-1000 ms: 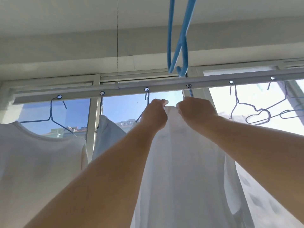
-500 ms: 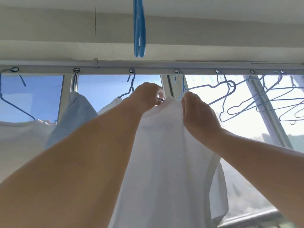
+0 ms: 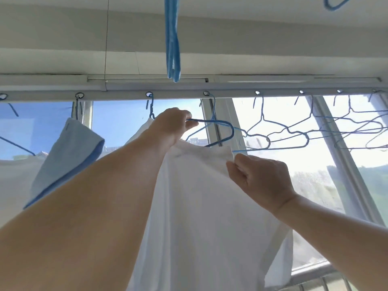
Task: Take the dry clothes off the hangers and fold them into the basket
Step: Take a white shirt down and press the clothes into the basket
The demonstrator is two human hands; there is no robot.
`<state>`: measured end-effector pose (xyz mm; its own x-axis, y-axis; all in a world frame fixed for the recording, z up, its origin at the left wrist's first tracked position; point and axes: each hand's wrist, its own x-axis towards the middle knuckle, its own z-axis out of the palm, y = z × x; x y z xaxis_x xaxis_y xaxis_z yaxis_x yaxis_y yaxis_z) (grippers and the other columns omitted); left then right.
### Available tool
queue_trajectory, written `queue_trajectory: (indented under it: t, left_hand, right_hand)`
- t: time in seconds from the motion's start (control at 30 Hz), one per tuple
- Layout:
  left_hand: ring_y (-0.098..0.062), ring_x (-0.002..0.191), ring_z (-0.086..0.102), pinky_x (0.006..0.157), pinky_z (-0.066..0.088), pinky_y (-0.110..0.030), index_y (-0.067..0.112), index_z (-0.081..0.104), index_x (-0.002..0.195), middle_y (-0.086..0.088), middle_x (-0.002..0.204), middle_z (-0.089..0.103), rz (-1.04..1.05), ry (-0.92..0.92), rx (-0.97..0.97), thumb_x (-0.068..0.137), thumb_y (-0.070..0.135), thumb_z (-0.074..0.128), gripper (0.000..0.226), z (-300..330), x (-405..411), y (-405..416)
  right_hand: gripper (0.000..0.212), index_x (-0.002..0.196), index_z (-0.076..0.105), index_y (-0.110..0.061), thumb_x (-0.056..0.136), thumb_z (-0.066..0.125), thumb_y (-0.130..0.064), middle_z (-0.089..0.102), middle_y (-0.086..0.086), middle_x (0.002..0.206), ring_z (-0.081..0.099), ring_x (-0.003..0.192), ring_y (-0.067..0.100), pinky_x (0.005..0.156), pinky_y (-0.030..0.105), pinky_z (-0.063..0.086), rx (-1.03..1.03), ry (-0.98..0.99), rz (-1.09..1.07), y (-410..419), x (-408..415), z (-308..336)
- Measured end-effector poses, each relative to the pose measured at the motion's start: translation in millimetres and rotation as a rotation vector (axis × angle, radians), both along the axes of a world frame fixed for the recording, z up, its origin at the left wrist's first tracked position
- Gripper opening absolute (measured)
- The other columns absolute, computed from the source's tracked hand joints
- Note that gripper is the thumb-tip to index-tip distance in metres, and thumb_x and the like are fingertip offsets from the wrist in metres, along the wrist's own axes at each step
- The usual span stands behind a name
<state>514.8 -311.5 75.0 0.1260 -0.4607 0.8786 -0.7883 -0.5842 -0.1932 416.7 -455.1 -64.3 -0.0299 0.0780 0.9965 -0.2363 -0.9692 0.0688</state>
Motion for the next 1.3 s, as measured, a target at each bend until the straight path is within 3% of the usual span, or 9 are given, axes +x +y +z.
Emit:
queue_trajectory:
  t: [0.1,0.2,0.37,0.57,0.7,0.83,0.97,1.17,1.3]
  left_hand:
    - [-0.028,0.121,0.046,0.092,0.033,-0.028,0.011,0.051,0.131,-0.014,0.129,0.053,-0.057,0.03,-0.069,0.098,0.031,0.043,0.04,1.5,7.4,-3.0]
    - [-0.02,0.142,0.022,0.111,0.018,-0.028,0.018,0.028,0.145,-0.008,0.153,0.026,-0.182,0.09,-0.166,0.1,0.015,0.037,0.047,-9.6,19.4,-3.5]
    - [-0.026,0.135,0.03,0.105,0.021,-0.026,0.012,0.024,0.146,-0.014,0.147,0.034,-0.189,0.232,-0.458,0.093,-0.004,0.032,0.057,-49.9,56.0,14.2]
    - [-0.031,0.132,0.037,0.108,0.032,-0.037,0.013,0.026,0.145,-0.013,0.146,0.037,-0.133,0.533,-0.599,0.097,0.007,0.028,0.049,-82.8,110.1,34.6]
    - [-0.031,0.134,0.035,0.109,0.028,-0.034,0.011,0.027,0.145,-0.013,0.148,0.035,-0.157,0.544,-0.612,0.098,0.008,0.027,0.046,-76.3,126.8,39.0]
    - [-0.03,0.134,0.036,0.108,0.029,-0.035,0.012,0.026,0.145,-0.012,0.149,0.033,-0.208,0.549,-0.566,0.1,0.014,0.027,0.045,-57.2,146.2,31.8]
    - [-0.03,0.132,0.038,0.106,0.032,-0.036,0.014,0.027,0.144,-0.011,0.148,0.034,-0.279,0.562,-0.546,0.101,0.017,0.027,0.044,-37.8,162.7,14.4]
    - [-0.026,0.136,0.033,0.112,0.03,-0.043,0.023,0.024,0.146,-0.004,0.151,0.03,-0.535,0.606,-0.597,0.1,0.021,0.028,0.047,-23.7,177.0,-17.0]
    - [-0.024,0.135,0.033,0.111,0.026,-0.049,0.026,0.032,0.142,0.001,0.148,0.036,-0.672,0.618,-0.682,0.092,0.044,0.025,0.053,-4.7,174.5,-34.9]
  right_hand:
    - [0.033,0.068,0.022,-0.023,0.085,0.044,-0.04,0.033,-0.004,0.05,0.041,0.042,0.026,0.043,0.018,0.018,-0.052,0.066,-0.039,3.6,13.6,-1.6]
    - [0.031,0.077,0.033,-0.022,0.098,0.034,-0.044,0.059,-0.002,0.076,0.057,0.076,0.028,0.061,0.029,0.029,0.09,0.174,0.034,10.2,21.8,3.2]
    - [0.03,0.092,0.053,-0.02,0.098,0.034,-0.043,0.067,0.004,0.089,0.058,0.089,0.031,0.068,0.031,0.032,0.339,0.164,0.158,25.8,39.7,10.8]
    - [0.026,0.098,0.055,-0.022,0.098,0.037,-0.04,0.065,0.0,0.091,0.048,0.077,0.023,0.067,0.03,0.033,0.435,0.156,0.279,43.4,69.5,20.5]
    - [0.02,0.087,0.048,-0.021,0.096,0.039,-0.037,0.058,-0.001,0.083,0.049,0.078,0.025,0.064,0.03,0.032,0.562,0.161,0.345,50.0,91.1,29.6]
    - [0.02,0.1,0.055,-0.018,0.097,0.039,-0.03,0.061,0.005,0.1,0.052,0.09,0.028,0.071,0.03,0.035,0.688,0.163,0.471,53.6,119.6,41.3]
    - [0.018,0.098,0.054,-0.018,0.097,0.039,-0.027,0.052,0.003,0.091,0.045,0.082,0.024,0.07,0.028,0.033,0.814,0.124,0.57,51.5,141.7,45.0]
    - [0.025,0.102,0.055,-0.012,0.096,0.035,-0.027,0.055,0.005,0.092,0.046,0.083,0.024,0.069,0.029,0.032,0.851,0.069,0.562,32.0,153.9,33.5]
    - [0.028,0.106,0.055,-0.01,0.097,0.035,-0.027,0.054,0.005,0.095,0.048,0.086,0.023,0.072,0.029,0.035,0.86,0.101,0.549,17.6,149.8,26.1]
